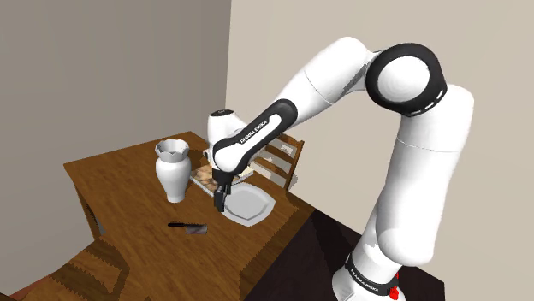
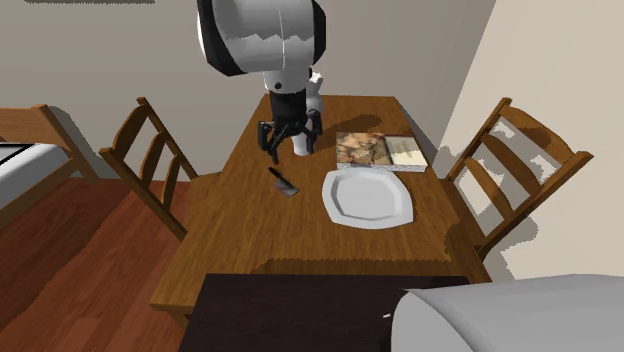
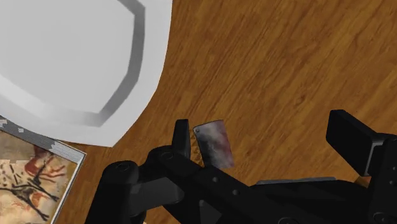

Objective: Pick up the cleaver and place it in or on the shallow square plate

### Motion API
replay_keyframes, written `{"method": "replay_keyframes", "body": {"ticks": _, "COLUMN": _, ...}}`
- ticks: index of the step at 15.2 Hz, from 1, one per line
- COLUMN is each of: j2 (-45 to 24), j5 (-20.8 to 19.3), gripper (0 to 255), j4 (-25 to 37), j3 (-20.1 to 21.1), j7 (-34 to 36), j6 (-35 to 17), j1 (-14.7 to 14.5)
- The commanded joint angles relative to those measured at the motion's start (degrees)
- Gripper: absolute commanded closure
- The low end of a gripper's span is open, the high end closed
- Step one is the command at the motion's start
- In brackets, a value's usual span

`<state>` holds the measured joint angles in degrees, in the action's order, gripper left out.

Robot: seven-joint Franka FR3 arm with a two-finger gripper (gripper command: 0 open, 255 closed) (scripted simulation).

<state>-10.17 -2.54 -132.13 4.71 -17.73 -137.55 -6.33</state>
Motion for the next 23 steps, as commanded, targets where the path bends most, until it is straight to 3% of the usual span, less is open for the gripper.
{"method": "replay_keyframes", "body": {"ticks": 1, "j2": -4.7, "j5": -0.9, "gripper": 0, "j4": 2.8, "j3": 0.3, "j7": -0.6, "j6": -2.6, "j1": -0.5}}
{"method": "replay_keyframes", "body": {"ticks": 14, "j2": -32.1, "j5": -6.6, "gripper": 0, "j4": 27.0, "j3": 1.0, "j7": -4.6, "j6": -9.5, "j1": -4.9}}
{"method": "replay_keyframes", "body": {"ticks": 23, "j2": -38.4, "j5": -7.3, "gripper": 0, "j4": 30.4, "j3": 0.3, "j7": -4.4, "j6": -12.5, "j1": -5.5}}
